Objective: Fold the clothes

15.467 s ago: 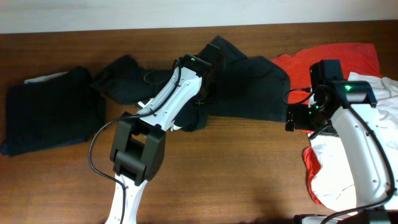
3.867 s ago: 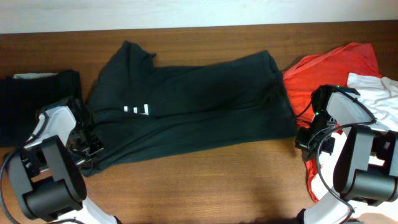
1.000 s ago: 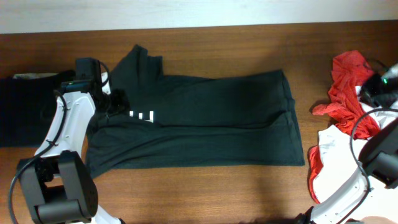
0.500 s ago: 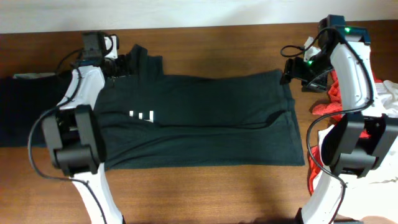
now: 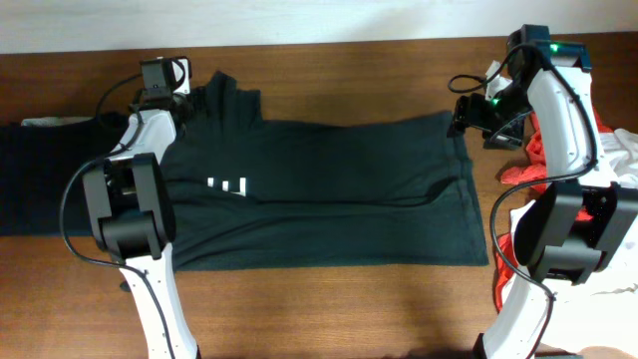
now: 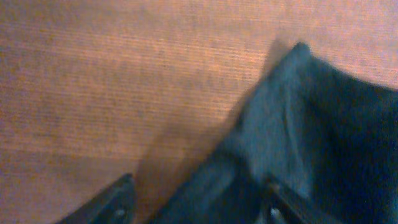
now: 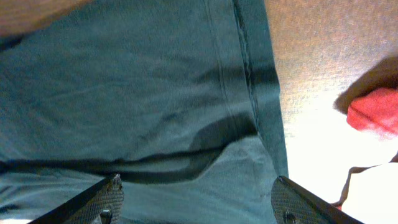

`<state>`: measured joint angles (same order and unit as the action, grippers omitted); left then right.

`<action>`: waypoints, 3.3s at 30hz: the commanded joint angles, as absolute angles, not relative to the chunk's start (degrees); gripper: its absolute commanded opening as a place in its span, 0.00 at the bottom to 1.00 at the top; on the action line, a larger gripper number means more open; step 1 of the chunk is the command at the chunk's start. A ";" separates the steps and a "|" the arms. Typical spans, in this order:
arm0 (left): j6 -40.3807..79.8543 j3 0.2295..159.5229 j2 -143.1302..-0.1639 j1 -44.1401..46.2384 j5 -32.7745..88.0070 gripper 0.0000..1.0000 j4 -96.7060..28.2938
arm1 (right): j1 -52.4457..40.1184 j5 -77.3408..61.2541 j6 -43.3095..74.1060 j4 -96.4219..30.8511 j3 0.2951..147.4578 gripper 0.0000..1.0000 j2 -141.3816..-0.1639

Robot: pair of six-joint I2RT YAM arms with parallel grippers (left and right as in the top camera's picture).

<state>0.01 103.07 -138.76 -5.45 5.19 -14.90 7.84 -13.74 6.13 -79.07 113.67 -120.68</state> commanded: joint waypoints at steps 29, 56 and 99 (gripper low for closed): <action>0.86 100.79 -128.03 -5.26 11.38 0.00 -49.41 | 4.49 -8.32 6.44 -42.44 113.80 0.22 -141.93; 0.82 101.06 -111.79 -15.35 11.40 0.00 -83.40 | 7.84 -4.32 7.03 -97.36 122.37 0.04 -126.02; 9.39 79.92 -104.12 -0.45 6.87 0.39 -63.02 | 11.00 -1.26 6.39 -82.94 88.01 0.45 -119.33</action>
<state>10.50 79.09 -105.56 -5.72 4.12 -67.29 10.90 0.05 6.20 -83.20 88.47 -120.57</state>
